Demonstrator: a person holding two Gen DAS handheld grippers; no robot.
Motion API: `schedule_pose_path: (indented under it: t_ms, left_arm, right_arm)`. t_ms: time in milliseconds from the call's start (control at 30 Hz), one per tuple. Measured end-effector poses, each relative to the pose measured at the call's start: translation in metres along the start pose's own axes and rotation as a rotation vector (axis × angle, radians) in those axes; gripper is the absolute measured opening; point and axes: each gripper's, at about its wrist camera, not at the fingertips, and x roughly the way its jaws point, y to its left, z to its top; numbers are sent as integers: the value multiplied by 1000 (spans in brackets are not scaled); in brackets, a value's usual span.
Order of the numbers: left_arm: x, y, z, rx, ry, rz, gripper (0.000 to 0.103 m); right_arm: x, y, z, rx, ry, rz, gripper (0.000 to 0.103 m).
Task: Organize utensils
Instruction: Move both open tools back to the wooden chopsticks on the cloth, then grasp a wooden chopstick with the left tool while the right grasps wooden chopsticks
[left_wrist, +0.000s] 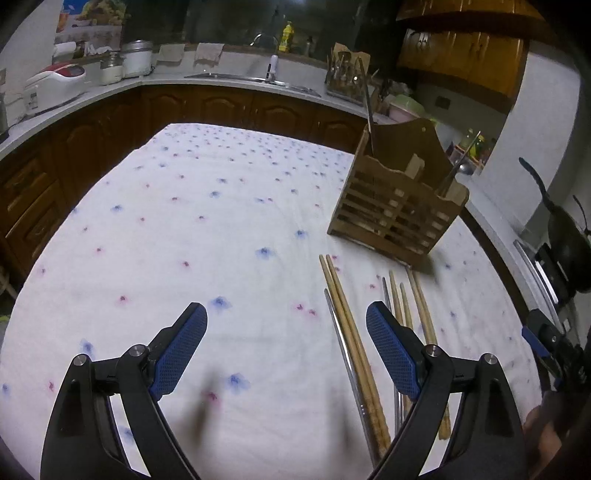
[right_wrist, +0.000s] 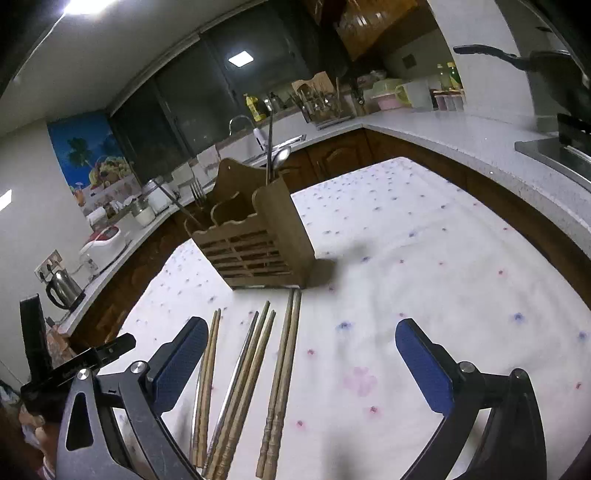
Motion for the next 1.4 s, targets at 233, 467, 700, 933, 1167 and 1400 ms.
schedule_pose_path:
  t_ms: [233, 467, 700, 933, 1167, 1400]
  left_arm:
    - [9, -3, -1, 13, 32, 20, 90]
    - [29, -11, 3, 38, 85, 40, 90]
    - [62, -23, 20, 79, 151, 46, 78]
    - [88, -34, 38, 116, 171, 49, 67]
    - [118, -48, 40, 177, 232, 62, 42]
    - [118, -48, 27, 238, 246, 22, 24]
  right_arm:
    - [10, 2, -3, -17, 32, -9, 101]
    - [30, 5, -4, -44, 102, -27, 83]
    - [65, 8, -1, -78, 195, -32, 49]
    - [105, 10, 6, -106, 276, -30, 25]
    - [135, 14, 7, -136, 326, -52, 16]
    - [138, 13, 5, -188, 346, -95, 5]
